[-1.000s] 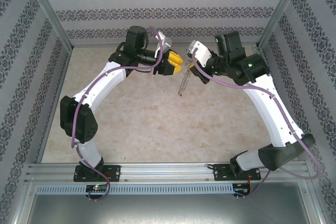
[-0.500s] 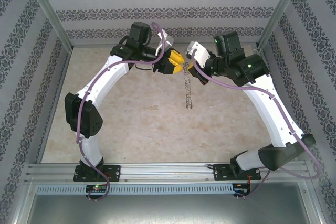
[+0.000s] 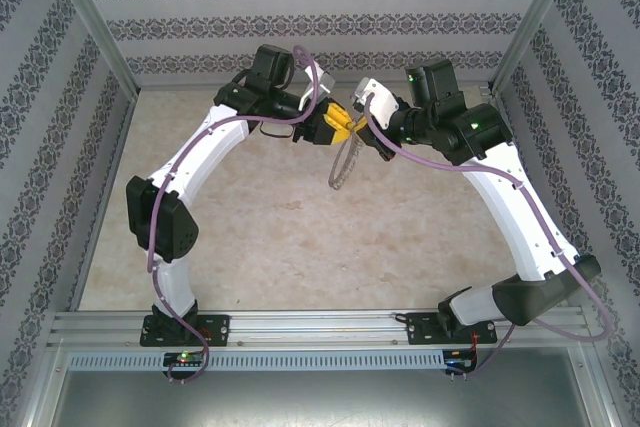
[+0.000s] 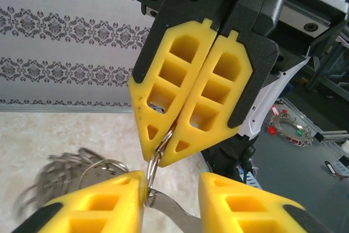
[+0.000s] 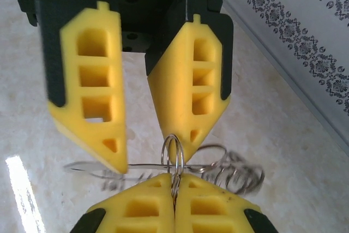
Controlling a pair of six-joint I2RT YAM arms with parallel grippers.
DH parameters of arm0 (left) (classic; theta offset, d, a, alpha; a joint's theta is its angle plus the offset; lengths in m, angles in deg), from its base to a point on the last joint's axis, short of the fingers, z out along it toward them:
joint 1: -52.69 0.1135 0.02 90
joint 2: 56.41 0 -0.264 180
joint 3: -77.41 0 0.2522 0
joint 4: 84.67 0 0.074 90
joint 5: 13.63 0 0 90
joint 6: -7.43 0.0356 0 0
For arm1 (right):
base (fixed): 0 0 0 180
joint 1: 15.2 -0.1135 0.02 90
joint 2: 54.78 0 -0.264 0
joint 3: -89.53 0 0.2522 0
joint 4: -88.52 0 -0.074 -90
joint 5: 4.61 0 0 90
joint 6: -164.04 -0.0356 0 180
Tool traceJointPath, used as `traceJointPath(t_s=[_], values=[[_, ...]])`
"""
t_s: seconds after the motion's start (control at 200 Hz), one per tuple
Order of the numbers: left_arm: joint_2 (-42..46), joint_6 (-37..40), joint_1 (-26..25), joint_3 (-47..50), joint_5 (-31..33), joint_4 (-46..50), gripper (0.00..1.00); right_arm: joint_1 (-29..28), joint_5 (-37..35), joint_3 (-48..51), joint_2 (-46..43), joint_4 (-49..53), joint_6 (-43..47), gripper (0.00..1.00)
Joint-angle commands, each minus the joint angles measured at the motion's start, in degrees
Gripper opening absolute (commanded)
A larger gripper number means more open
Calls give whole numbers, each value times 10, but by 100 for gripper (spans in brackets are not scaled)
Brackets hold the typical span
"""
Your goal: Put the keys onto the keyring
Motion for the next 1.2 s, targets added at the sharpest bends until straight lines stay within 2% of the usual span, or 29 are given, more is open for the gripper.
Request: traceJointPath(t_s=[0.0,0.14,0.215,0.32,0.565,0.655,0.794,0.959,0.999,1.194], values=[[-6,17,-11,-20,-25,15,26,-6,12,5,-7,-23,-4,0],[-8,5,-13,-21,-21,-1,12,-6,11,7,-7,-22,-4,0],[-8,-7,-13,-21,-19,-15,0,-6,8,9,-8,-21,-4,0],[-1,-55,-13,-5,0,-72,0,-6,1,17,-11,-20,-4,0],[49,-259,-5,115,75,-366,0,11,-1,79,-45,-39,-26,0],[61,-315,-2,144,95,-439,0,17,10,110,-62,-55,-40,0],[83,-360,-2,178,128,-499,0,28,34,147,-81,-70,-57,0],[98,-381,-3,194,141,-525,0,44,70,175,-96,-92,-79,0],[99,-385,-3,196,142,-528,0,47,78,181,-98,-97,-84,3],[106,-399,-3,200,154,-545,0,57,98,203,-107,-118,-102,0]])
